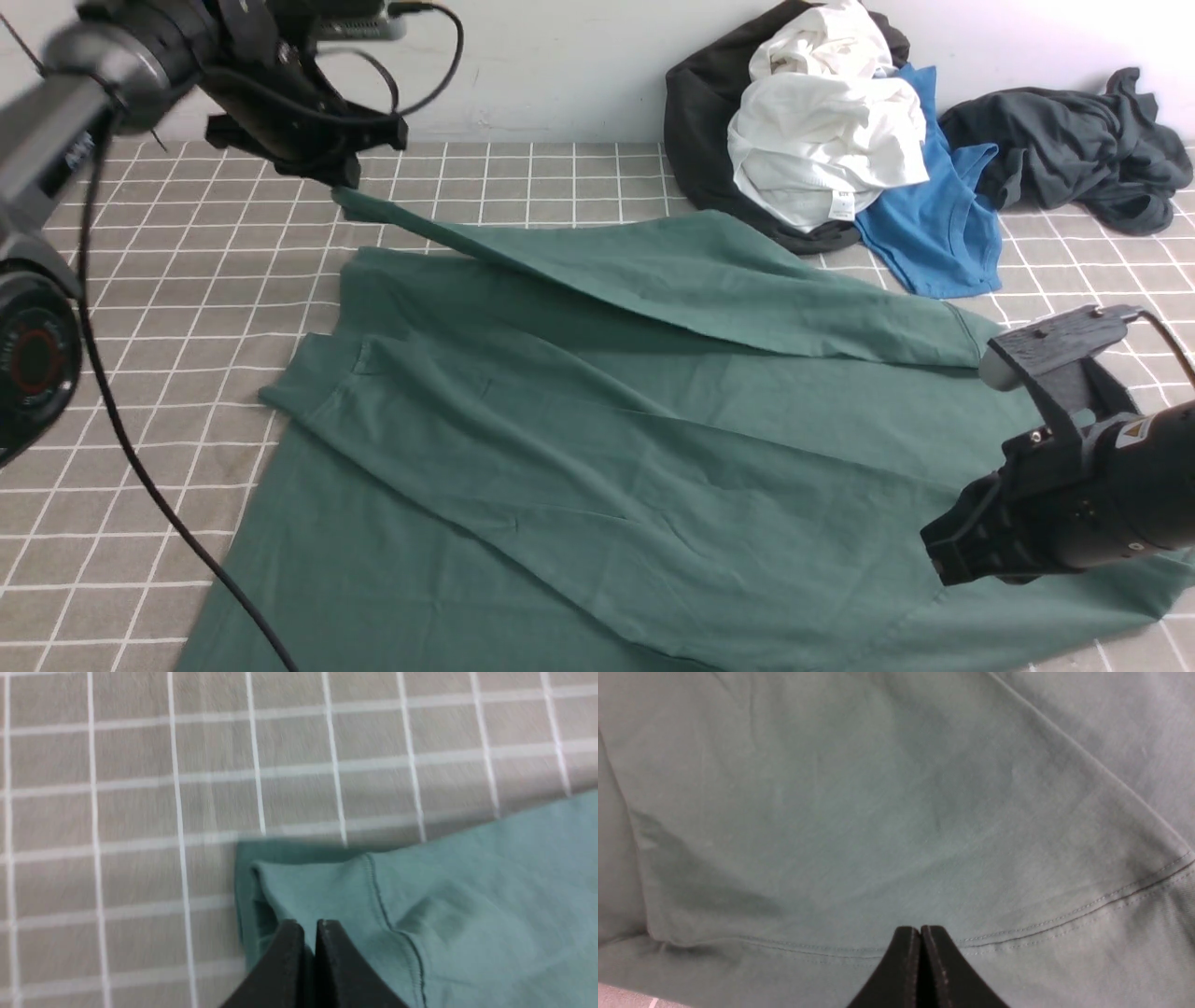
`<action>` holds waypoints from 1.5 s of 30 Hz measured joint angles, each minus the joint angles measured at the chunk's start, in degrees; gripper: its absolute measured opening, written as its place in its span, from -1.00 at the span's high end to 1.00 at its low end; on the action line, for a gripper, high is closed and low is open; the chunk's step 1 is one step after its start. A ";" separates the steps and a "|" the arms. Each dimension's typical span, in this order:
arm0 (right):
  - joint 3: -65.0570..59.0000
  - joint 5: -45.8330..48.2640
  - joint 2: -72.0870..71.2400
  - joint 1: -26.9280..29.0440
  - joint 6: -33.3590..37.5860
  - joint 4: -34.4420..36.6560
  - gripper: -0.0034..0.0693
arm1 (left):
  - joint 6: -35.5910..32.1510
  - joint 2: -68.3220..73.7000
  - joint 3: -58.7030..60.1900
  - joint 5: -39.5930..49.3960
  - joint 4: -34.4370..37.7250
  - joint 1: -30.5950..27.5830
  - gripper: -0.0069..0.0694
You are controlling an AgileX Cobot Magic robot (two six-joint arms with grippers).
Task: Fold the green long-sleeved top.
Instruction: Use the left arm to drag and drop the cuff onto the cuff closest to the left arm, then use both arms simultaneously to clamp the lower edge of the clothing fabric
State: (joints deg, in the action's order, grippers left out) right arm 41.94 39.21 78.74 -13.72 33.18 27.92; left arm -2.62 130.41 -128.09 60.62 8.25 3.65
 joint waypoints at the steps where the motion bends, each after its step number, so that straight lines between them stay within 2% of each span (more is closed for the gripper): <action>1: 0.00 0.34 0.00 0.00 0.00 0.00 0.93 | -0.13 -0.50 -0.05 0.73 0.02 0.00 0.81; 2: 0.00 1.26 0.00 0.00 0.00 -0.19 0.93 | -1.33 -2.15 -0.13 6.71 -0.16 0.00 0.81; 5: 0.00 2.78 -0.23 0.00 0.00 -0.43 0.93 | -2.26 -5.18 2.29 9.58 -1.00 0.00 0.81; 13: 0.00 4.06 -6.38 0.00 0.00 -1.08 0.93 | -1.81 -16.49 22.57 9.85 -3.42 2.59 0.80; 15: 0.00 3.94 -9.79 0.00 0.00 -1.21 0.93 | -0.25 -21.09 32.22 9.61 -6.70 4.92 0.78; 19: 0.00 3.64 -12.74 0.00 0.00 -1.21 0.93 | 3.54 -25.34 41.27 7.68 -12.98 7.51 0.72; 24: 0.00 3.94 -14.94 0.00 0.00 -0.61 0.93 | 7.33 -28.66 49.69 6.23 -19.72 10.08 0.51; 29: 0.00 6.19 -15.72 0.00 0.00 0.23 0.93 | 7.91 -32.20 52.37 6.57 -21.61 10.34 0.07; 33: 0.00 8.55 -15.78 0.00 0.00 1.32 0.93 | 6.75 -37.74 55.55 8.30 -19.23 10.34 -0.28; 35: 0.00 9.12 -15.78 0.00 0.05 1.67 0.93 | 4.51 -40.27 58.11 8.44 -17.12 10.34 -0.36; 38: 0.00 9.71 -15.78 0.00 0.84 2.67 0.93 | -2.83 -44.11 64.89 8.22 -13.06 10.36 -0.40; 40: 0.00 10.15 -15.78 -0.20 2.84 3.89 0.93 | -13.14 -45.31 72.20 5.48 -10.93 10.47 -0.41; 41: 0.00 10.15 -15.78 -0.28 3.00 3.96 0.93 | -13.14 -45.31 72.82 5.48 -10.93 10.47 -0.41; 43: 0.00 10.25 -15.78 -2.32 4.81 4.59 0.93 | -26.86 -45.33 80.98 -0.56 -10.63 10.47 -0.41; 45: 0.00 10.42 -15.78 -4.38 5.82 4.83 0.93 | -34.25 -45.33 85.18 -4.20 -10.62 10.47 -0.41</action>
State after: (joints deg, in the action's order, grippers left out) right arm 41.94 49.63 62.95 -18.10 39.00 32.74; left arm -36.87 85.07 -42.91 56.42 -2.37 14.12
